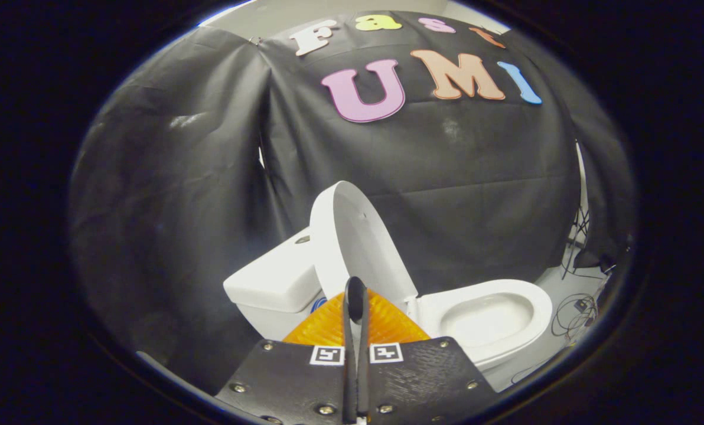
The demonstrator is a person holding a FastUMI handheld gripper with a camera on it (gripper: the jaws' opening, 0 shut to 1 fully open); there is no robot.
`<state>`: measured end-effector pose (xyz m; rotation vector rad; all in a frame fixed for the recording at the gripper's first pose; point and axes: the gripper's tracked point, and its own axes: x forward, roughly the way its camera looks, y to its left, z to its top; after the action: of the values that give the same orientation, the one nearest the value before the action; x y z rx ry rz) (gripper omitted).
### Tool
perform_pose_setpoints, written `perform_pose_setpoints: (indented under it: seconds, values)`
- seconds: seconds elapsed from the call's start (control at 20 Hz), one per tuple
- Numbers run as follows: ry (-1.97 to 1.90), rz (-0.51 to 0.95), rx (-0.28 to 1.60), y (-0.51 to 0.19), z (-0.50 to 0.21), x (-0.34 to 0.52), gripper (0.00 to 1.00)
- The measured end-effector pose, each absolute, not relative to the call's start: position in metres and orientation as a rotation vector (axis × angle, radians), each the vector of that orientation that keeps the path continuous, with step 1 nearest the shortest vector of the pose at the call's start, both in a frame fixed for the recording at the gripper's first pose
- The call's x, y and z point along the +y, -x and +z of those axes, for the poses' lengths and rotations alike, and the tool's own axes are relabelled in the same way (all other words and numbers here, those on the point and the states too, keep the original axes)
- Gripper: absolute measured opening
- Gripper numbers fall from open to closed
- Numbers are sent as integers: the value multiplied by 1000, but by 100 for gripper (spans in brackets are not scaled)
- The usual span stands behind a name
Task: Open the toilet lid.
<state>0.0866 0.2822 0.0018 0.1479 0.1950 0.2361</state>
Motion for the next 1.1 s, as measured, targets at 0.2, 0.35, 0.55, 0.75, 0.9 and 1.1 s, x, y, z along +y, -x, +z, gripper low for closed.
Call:
perform_pose_setpoints:
  seconds: [0.2, 0.35, 0.55, 0.75, 0.9, 1.1]
  values:
    - [-154, 238, 189, -86, 2, 286, 2]
    - [-142, 230, 181, -89, 4, 285, 2]
    - [-168, 266, 197, -86, -2, 287, 11]
    - [-144, 275, 217, -81, -10, 283, 16]
    - [-95, 267, 234, -74, -16, 275, 26]
    - [-65, 232, 221, -62, -12, 255, 43]
